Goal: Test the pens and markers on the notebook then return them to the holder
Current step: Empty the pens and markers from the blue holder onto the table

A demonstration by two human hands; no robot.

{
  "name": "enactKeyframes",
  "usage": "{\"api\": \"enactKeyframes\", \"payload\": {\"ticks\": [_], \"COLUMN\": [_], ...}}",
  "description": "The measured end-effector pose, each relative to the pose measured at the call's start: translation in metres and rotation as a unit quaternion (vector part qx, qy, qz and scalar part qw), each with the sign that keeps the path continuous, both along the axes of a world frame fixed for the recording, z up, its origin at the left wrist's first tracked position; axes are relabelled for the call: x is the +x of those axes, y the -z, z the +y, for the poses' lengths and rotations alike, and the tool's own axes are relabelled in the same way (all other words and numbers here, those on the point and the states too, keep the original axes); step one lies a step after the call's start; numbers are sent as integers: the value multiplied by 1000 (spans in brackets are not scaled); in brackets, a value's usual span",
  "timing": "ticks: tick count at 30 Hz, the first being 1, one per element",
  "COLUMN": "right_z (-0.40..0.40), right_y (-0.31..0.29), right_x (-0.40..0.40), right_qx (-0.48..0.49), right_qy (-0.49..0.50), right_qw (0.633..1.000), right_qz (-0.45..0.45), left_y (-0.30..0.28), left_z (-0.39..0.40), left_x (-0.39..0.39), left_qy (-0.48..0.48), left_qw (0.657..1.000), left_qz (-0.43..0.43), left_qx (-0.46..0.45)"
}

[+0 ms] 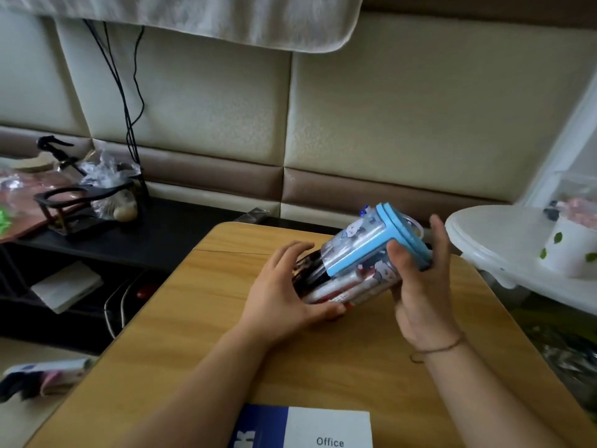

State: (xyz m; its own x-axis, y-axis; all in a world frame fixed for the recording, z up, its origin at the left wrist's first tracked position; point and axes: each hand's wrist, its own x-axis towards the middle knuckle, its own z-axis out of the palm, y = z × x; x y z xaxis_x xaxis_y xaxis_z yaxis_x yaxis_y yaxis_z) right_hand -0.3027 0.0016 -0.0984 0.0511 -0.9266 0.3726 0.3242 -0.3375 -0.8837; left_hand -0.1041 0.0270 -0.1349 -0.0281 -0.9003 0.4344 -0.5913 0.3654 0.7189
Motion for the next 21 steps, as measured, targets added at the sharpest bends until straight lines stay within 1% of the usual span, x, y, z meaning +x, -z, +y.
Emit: {"api": "enactKeyframes", "payload": {"ticks": [2, 8, 10, 14, 18, 21], "right_z": [-2, -10, -13, -23, -26, -27], "right_y": [-9, -24, -25, -23, -8, 2], "right_x": [10, 9, 3, -22, -49, -67], "right_qx": [-23, -68, -60, -42, -9, 14], "right_qy": [22, 80, 84, 125, 134, 138], "right_qw": [999, 994, 993, 991, 989, 988], "right_qz": [20, 38, 51, 17, 61, 72], "left_y": [1, 5, 6, 7, 8, 6], "left_z": [0, -4, -6, -8, -9, -9], "left_x": [-2, -5, -3, -3, -4, -4], "left_qy": [5, -38, -42, -34, -32, -24], "left_qw": [1000, 995, 992, 978, 955, 943], "left_qz": [-1, -90, -123, -205, -295, -332], "left_qx": [15, 1, 0, 0, 5, 20]}}
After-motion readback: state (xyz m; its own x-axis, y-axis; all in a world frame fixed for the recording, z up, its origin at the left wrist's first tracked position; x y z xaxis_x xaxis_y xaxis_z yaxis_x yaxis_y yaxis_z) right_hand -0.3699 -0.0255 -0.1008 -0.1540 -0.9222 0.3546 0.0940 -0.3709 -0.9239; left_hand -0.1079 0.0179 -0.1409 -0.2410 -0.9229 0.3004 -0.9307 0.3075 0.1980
